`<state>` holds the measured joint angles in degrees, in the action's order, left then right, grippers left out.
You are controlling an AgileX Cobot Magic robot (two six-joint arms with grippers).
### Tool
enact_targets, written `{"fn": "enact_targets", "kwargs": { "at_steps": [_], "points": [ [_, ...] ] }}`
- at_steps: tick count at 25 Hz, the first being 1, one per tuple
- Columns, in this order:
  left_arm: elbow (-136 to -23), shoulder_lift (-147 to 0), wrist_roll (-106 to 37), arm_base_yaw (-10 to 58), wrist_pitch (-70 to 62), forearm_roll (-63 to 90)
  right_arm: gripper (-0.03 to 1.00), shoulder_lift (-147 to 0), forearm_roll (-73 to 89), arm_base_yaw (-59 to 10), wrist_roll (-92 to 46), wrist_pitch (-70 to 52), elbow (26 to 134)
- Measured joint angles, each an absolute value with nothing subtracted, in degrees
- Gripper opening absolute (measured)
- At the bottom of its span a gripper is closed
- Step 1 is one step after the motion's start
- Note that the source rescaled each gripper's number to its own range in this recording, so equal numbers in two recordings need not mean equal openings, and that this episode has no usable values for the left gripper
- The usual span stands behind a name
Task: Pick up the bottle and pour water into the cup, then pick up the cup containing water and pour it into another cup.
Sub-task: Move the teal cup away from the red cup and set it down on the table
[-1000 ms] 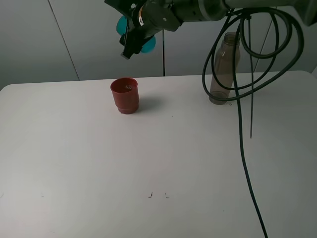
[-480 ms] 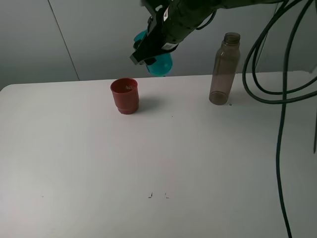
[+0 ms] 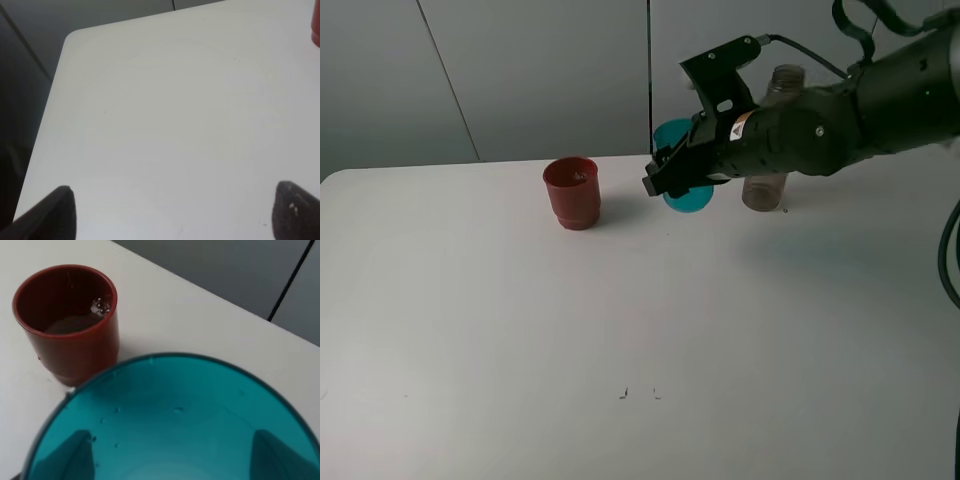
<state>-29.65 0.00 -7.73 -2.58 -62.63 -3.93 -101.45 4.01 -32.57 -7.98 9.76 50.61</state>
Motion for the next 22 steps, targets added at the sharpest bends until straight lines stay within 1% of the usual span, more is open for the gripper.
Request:
{"fn": "enact_targets", "kwargs": {
  "at_steps": [6,15,22],
  "points": [
    [-29.7,0.0,-7.7,-2.6,-62.6,-3.9,0.03,-104.1,4.4,-30.0,-7.8,21.7,45.1],
    [-29.7,0.0,-7.8,-2.6,-62.6,-3.9,0.03,-115.0,5.0,-29.9,-2.0,38.7,44.6],
    [-29.7,0.0,-7.8,-2.6,-62.6,-3.9,0.03,-119.5,5.0,-29.9,-0.8,40.3,44.6]
  ]
}}
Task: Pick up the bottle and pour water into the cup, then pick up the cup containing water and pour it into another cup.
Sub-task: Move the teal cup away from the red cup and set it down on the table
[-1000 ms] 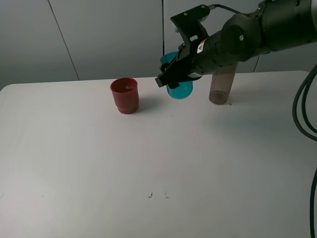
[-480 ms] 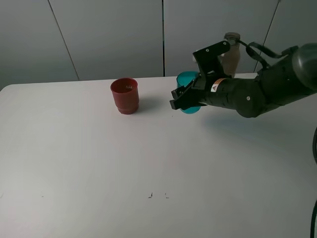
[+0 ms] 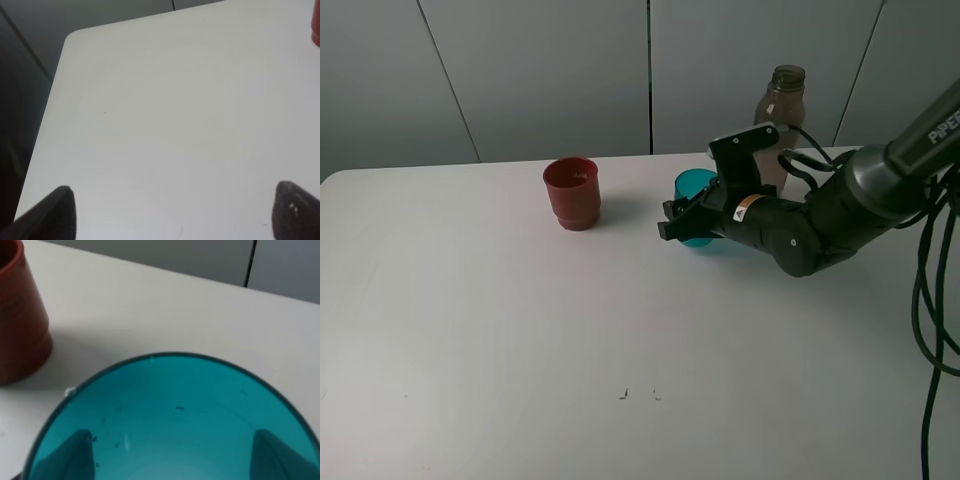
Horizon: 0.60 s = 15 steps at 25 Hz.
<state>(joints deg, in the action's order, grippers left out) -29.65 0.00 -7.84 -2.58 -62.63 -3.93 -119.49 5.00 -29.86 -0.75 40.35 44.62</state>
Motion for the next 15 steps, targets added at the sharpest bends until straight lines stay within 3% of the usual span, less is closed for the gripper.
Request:
{"fn": "enact_targets", "kwargs": {
  "at_steps": [15],
  "points": [
    [-29.7,0.0,-7.8,-2.6,-62.6,-3.9,0.03,-119.6,3.9,-29.9,-0.6,38.4,44.6]
  ]
}}
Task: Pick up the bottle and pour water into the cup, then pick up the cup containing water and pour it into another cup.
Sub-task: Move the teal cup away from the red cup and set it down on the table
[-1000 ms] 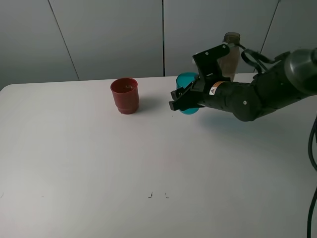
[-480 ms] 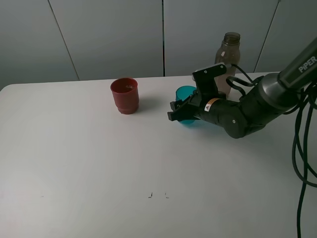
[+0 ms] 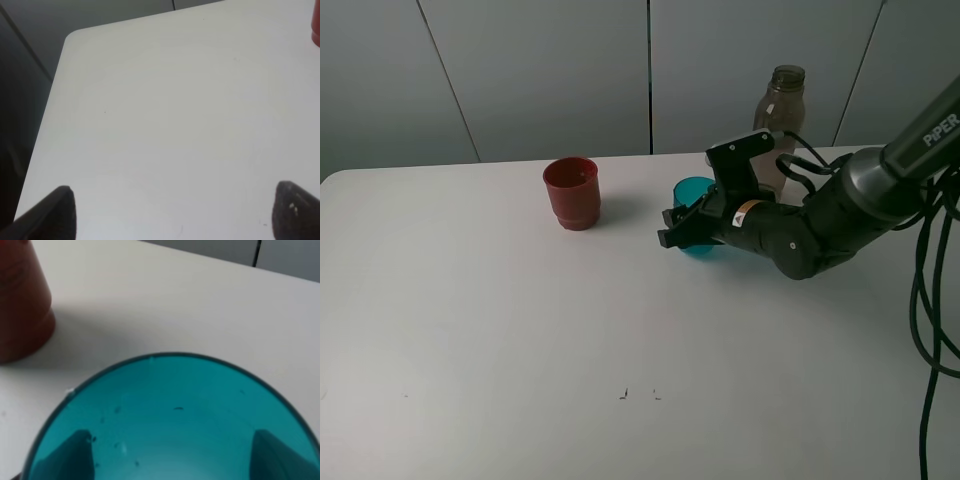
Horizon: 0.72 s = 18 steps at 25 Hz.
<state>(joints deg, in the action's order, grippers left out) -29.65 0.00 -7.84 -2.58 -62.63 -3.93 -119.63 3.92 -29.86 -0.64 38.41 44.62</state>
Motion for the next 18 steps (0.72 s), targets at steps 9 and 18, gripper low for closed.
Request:
{"fn": "enact_targets", "kwargs": {
  "at_steps": [9,18],
  "points": [
    [-29.7,0.0,-7.8,-2.6,-62.6,-3.9,0.03,-120.2,3.9,-29.9,-0.5,37.8,44.6],
    [-29.7,0.0,-7.8,-2.6,-62.6,-3.9,0.48,-120.6,3.9,-29.9,2.1,39.0,44.6]
  ]
}}
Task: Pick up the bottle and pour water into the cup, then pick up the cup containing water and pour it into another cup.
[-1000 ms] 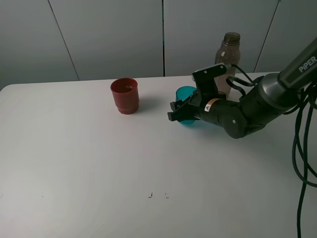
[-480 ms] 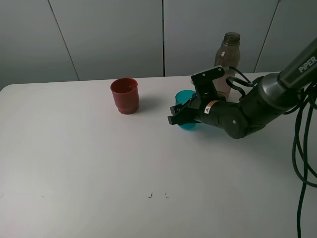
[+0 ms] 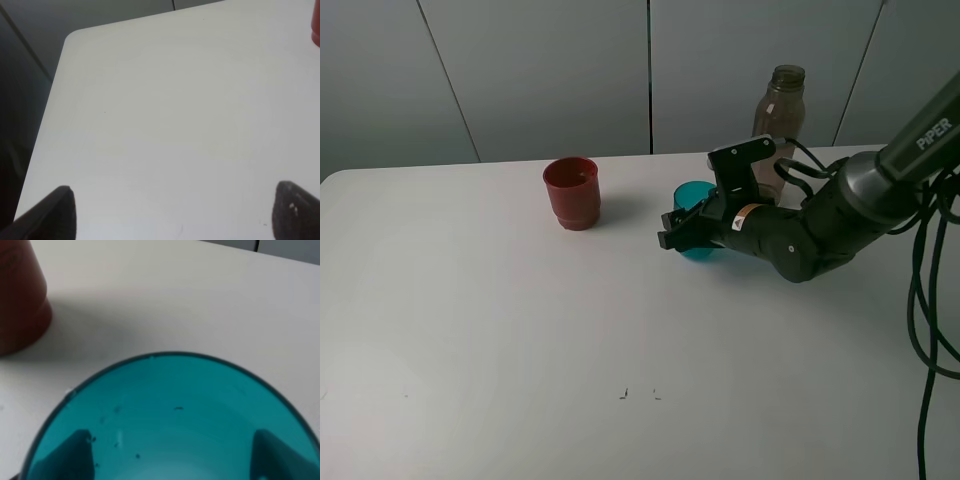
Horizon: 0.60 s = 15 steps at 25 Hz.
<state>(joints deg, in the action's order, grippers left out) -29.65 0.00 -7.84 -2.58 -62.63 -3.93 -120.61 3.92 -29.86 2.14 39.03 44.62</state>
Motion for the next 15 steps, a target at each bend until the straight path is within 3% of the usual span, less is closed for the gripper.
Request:
{"fn": "enact_targets", "kwargs": {
  "at_steps": [1,3,9,15],
  "points": [
    [-29.7,0.0,-7.8,-2.6,-62.6,-3.9,0.77,-120.6,3.9,-29.9,2.6,38.7,44.6],
    [-29.7,0.0,-7.8,-2.6,-62.6,-3.9,0.95,-120.6,3.9,-29.9,3.2,38.6,44.6],
    [-29.7,0.0,-7.8,-2.6,-62.6,-3.9,0.99,-119.9,3.0,-29.9,3.9,35.3,44.6],
    [-29.7,0.0,-7.8,-2.6,-62.6,-3.9,0.99,-113.7,1.5,-29.9,3.8,18.8,44.5]
  ]
}}
